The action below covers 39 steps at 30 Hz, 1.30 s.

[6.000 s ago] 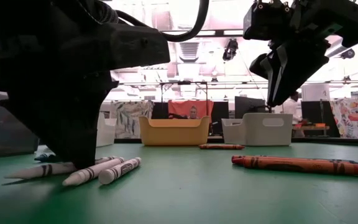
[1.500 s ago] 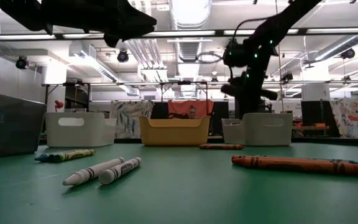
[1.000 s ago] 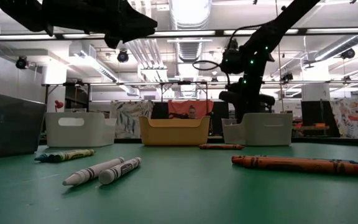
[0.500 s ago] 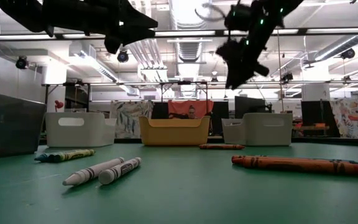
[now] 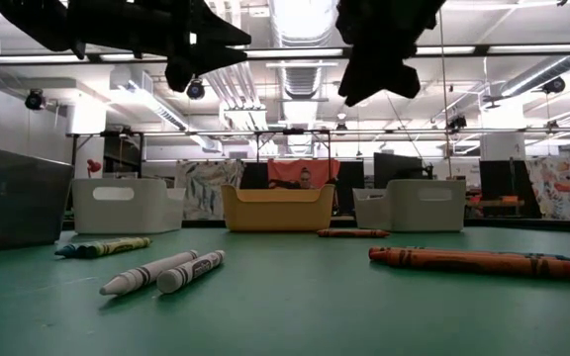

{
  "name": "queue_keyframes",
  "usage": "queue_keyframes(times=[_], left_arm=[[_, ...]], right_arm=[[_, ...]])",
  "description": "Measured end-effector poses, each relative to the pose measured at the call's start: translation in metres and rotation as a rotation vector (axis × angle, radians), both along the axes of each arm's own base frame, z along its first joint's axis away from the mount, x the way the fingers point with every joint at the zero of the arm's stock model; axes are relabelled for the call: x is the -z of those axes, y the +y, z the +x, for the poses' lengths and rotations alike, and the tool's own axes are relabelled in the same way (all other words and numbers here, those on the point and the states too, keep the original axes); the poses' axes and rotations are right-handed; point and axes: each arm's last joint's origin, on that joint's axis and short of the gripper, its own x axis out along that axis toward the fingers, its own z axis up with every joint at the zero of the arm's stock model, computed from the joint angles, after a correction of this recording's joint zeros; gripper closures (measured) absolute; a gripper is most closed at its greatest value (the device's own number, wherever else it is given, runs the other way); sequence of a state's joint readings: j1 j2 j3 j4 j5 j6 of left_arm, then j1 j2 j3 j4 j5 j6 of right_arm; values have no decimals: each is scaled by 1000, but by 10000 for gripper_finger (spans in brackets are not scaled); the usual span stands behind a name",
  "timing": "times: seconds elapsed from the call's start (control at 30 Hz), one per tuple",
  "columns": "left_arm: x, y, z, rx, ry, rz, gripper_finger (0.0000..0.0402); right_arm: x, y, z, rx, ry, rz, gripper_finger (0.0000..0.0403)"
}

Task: Sort crayons
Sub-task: Put the blue crayon into the white bin

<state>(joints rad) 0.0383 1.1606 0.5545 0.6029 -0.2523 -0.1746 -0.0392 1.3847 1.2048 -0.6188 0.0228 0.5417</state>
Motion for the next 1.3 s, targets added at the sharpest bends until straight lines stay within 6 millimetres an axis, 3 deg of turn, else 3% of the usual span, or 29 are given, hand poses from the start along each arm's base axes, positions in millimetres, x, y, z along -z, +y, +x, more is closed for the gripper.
queue_keyframes(times=[0.17, 0.63, 0.8, 1.0, 1.3], left_arm=[[0, -1, 0, 4, -4, -12, 244], [0, -6, 0, 34, -6, -18, 244], [0, -6, 0, 33, -7, -18, 244], [0, -6, 0, 34, -6, -18, 244], [0, -6, 0, 34, -2, -17, 244]], right_arm=[[16, 38, 7, -37, 71, 80, 314], [70, 116, 6, -69, 417, 367, 314], [89, 136, 2, -93, 515, 339, 315], [104, 165, -6, -261, 547, 227, 312], [108, 188, -17, -240, 476, 37, 297]])
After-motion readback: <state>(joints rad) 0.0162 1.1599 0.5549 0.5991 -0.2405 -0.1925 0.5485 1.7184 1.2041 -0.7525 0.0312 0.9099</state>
